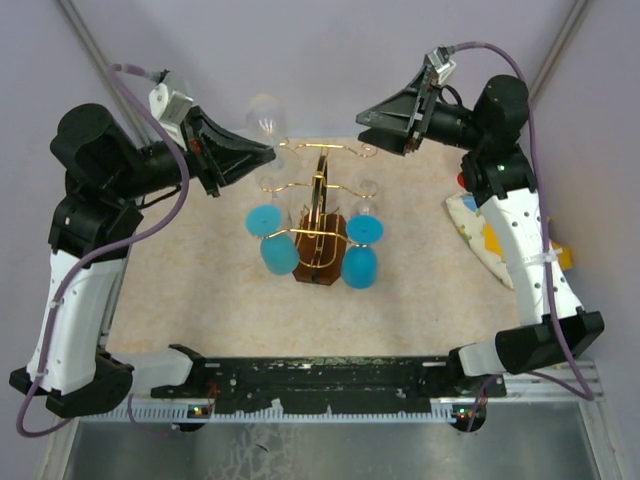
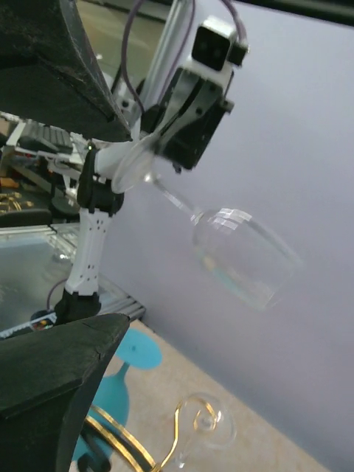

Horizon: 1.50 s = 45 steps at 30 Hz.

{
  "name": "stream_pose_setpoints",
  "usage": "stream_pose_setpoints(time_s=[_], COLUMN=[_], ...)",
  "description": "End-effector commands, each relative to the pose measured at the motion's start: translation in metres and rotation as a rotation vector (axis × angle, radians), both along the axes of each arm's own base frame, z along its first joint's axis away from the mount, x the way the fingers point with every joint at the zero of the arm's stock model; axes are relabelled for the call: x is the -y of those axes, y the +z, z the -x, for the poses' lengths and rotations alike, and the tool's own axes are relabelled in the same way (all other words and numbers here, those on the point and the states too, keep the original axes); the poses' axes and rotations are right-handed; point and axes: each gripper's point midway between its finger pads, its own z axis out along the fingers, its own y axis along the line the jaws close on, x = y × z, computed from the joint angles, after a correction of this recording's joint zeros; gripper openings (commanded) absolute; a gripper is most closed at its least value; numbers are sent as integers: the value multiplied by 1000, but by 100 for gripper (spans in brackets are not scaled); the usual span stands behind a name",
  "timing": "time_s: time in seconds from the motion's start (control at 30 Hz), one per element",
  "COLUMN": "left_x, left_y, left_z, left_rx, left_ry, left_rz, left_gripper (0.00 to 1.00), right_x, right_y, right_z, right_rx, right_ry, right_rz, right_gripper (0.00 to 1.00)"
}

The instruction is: Take the wine glass off the wine glass rack

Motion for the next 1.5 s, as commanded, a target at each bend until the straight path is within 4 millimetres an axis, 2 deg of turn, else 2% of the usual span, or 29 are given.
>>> stream_pose_setpoints(time_s=[0.0, 0.13, 0.3, 0.53, 0.77, 0.93, 1.27, 1.47], left_x=[9, 6, 3, 2, 4, 4, 8, 11], left_y=[10, 13, 19, 20, 11, 10, -8, -25], left_z=[55, 73, 84, 91, 81, 68, 57, 50], left_rx=[65, 79, 109, 130, 138, 181, 191, 185], left_ry=[-273, -330, -359, -390, -363, -314, -321, -335], left_rz=[11, 19, 21, 12, -16, -57, -135, -168], left_gripper=[0, 0, 0, 0, 0, 0, 0, 0], right_x=[-8, -30, -63, -73, -79, -84, -90, -109], right_y=[53, 47, 37, 30, 27, 16, 34, 32], right_z=[31, 26, 26, 26, 35, 34, 34, 40], right_rx=[66, 20, -57, -116, -157, -215, -239, -277], right_ry=[141, 187, 254, 268, 299, 297, 318, 372], right_rz=[-141, -156, -185, -211, -236, -233, -285, -300], right_gripper=[99, 99, 99, 99, 99, 99, 98, 98])
